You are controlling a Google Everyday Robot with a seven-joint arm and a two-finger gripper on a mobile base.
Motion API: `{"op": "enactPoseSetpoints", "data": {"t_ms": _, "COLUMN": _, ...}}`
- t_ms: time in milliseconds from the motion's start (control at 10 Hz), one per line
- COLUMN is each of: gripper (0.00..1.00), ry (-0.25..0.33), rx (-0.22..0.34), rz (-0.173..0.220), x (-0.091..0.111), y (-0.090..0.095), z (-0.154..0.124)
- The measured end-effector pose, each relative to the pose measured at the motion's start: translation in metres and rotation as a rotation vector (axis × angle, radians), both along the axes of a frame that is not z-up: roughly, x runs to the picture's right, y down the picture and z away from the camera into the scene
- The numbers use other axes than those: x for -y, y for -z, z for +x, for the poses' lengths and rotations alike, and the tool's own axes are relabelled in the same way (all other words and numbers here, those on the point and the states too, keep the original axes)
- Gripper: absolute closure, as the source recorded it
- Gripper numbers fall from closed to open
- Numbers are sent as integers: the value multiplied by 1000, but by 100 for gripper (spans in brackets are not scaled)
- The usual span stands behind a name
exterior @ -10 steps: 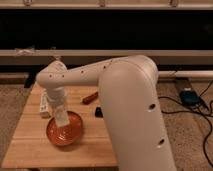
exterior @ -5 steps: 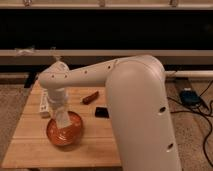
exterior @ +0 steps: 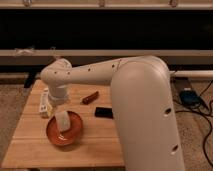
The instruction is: Place the white sponge in the ceramic bowl
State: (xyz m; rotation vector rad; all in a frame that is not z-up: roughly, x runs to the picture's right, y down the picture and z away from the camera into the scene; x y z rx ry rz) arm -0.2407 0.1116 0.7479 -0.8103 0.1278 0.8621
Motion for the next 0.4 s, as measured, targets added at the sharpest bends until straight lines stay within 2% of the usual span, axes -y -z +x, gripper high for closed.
{"op": "enactPoseSetpoints", "data": {"t_ms": 400, "gripper": 20, "ry": 0, "rx": 3, "rz": 1, "x": 0, "y": 0, "z": -2}}
